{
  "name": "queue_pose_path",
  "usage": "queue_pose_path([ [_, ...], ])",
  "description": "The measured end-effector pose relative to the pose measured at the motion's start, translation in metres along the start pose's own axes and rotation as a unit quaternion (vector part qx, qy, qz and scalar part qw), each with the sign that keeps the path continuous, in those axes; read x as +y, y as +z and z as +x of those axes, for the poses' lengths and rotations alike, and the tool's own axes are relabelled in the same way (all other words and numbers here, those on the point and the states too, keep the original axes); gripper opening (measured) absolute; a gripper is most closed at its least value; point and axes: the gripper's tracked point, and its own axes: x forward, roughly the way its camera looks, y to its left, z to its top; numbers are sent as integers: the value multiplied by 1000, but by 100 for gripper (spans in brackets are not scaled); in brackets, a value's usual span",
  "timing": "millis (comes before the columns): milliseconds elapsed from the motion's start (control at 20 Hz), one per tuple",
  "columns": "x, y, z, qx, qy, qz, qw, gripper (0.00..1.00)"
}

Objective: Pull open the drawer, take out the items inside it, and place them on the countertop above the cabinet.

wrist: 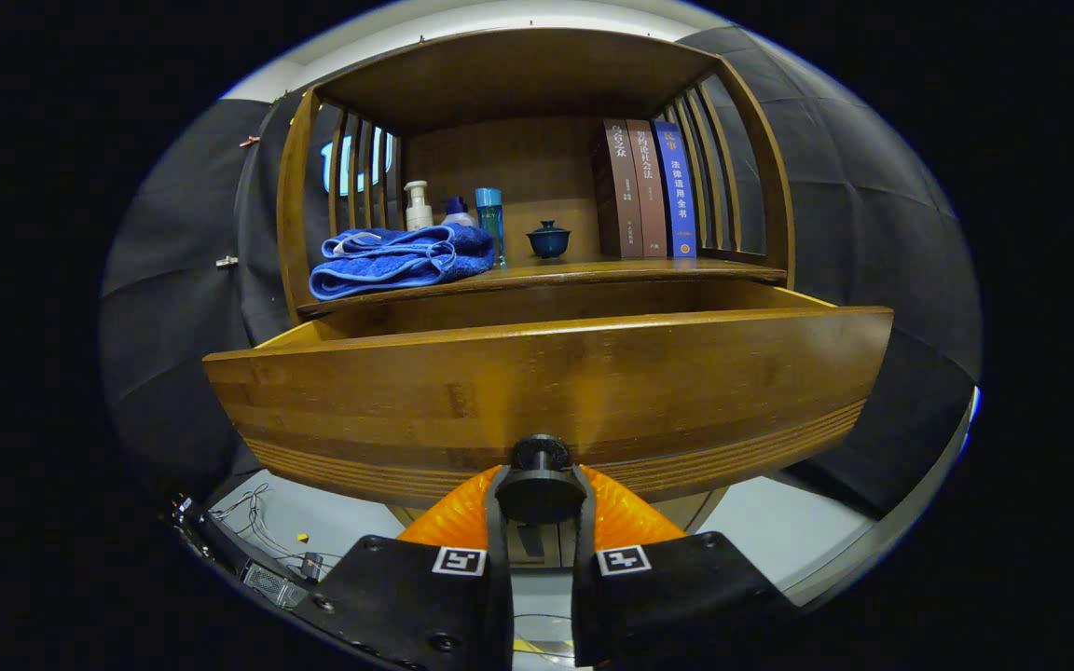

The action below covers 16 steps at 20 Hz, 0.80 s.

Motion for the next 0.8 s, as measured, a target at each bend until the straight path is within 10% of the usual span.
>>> queue_pose_path([
  [750,-2,-22,-36,12,-7,14,1000,29],
  [800,-4,-24,-35,17,-14,16,1000,43],
])
